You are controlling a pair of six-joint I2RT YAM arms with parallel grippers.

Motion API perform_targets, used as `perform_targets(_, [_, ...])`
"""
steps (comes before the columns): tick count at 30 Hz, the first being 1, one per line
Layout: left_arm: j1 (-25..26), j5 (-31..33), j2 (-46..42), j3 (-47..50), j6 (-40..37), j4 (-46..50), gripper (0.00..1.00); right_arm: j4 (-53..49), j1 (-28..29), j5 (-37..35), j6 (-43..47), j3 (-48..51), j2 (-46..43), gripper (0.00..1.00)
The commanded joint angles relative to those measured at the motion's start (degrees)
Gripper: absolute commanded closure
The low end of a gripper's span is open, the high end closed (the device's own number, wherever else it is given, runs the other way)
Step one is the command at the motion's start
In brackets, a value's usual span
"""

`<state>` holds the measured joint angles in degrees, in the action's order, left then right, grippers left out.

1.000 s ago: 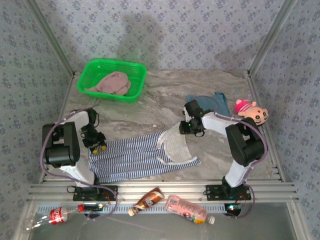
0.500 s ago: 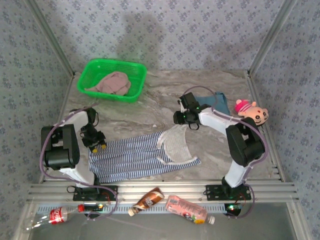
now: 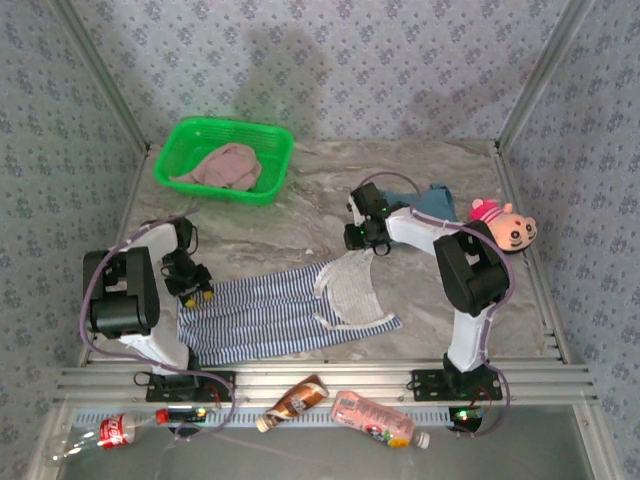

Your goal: Fold and stack the tank tops

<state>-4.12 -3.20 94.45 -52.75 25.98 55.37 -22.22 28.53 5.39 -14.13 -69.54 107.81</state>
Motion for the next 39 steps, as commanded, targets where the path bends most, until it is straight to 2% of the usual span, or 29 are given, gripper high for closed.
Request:
perform_targets(1, [-0.01,-0.25,1.15,-0.17,-1.19,0.7,0.66,-6.68,-0.06,1.47,1.65,1.69,-2.8,0.73])
perform_targets(11, [0.1,-0.21,1.17,0.0,-1.1,0.7,0.66,-8.41,-0.38,-0.29,1.94,8.08,-7.25,0.75])
perform_targets(16, [0.08,-0.3,0.82,-0.02,-1.02,0.88,0.66,-3.45,0.15,-1.27,2.82,10.42,-9.92,0.76])
perform_targets(23, [0.1,0.11,1.87,-0.22,-1.11,0.44,0.66,-2.32,2.27,-2.59,5.78,12.9,-6.11,0.79])
perform_targets(28, [0.1,0.77,2.31,-1.61,-1.36,1.02,0.66,-0.83,2.64,-3.77,8.34,10.32,-3.81,0.81])
perform_targets(34, [-1.39,4.75,2.07,-3.03,-1.05,1.92,0.66,1.05,2.49,-3.08,13.28,4.42,-0.28,0.82])
perform_targets(39, [-3.47,4.64,1.18,-1.63,-0.57,1.15,0.66,1.48,2.31,-1.46,15.62,3.05,-3.04,0.83])
